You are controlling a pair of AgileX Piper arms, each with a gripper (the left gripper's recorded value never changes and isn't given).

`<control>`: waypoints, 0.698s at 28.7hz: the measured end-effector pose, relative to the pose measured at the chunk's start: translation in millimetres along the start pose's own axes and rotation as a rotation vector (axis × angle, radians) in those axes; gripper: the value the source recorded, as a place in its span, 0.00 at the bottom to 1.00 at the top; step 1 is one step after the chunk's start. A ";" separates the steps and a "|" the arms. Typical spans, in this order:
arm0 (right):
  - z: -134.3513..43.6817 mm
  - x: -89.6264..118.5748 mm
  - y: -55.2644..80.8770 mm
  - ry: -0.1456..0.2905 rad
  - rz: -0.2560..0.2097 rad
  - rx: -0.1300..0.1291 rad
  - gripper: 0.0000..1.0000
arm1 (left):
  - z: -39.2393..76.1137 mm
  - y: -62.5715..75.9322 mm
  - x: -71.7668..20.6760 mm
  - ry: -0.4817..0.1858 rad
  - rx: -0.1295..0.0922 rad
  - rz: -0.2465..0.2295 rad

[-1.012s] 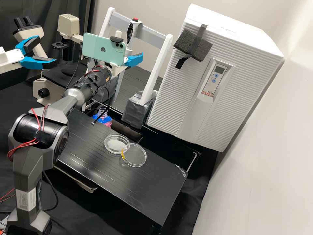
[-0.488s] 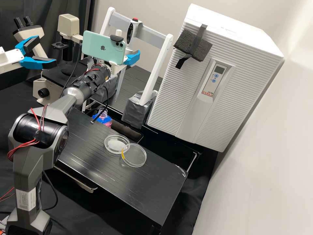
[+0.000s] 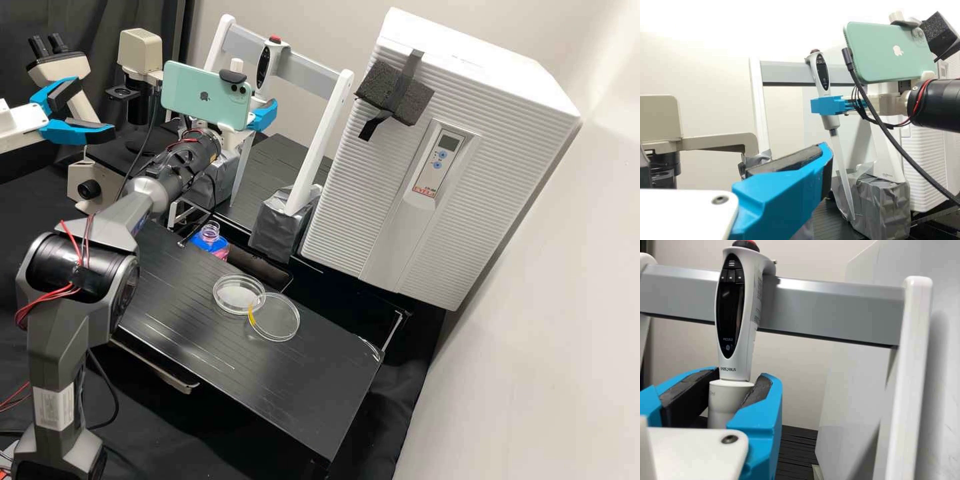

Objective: Use the pipette

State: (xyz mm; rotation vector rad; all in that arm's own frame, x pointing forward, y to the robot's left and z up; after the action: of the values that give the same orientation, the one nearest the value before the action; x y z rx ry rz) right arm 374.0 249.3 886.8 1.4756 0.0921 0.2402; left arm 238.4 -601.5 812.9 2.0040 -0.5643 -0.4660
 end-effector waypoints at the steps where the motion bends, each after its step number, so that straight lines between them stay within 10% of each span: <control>1: -0.1 0.0 -0.1 0.000 0.000 0.000 0.00 | 0.0 0.0 0.0 0.000 0.000 0.000; 15: 2.0 1.7 4.1 -0.006 -0.006 0.002 0.00 | -0.2 -1.3 -1.0 0.001 0.000 -0.005; 20: 2.9 -1.9 14.7 -0.010 -0.009 0.061 0.00 | -0.2 -1.3 -1.0 0.001 0.000 -0.005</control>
State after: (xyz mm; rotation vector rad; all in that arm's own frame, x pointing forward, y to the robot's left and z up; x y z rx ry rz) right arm 371.2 247.2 901.5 1.5369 0.0987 0.2245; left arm 238.0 -600.3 812.0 2.0055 -0.5585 -0.4680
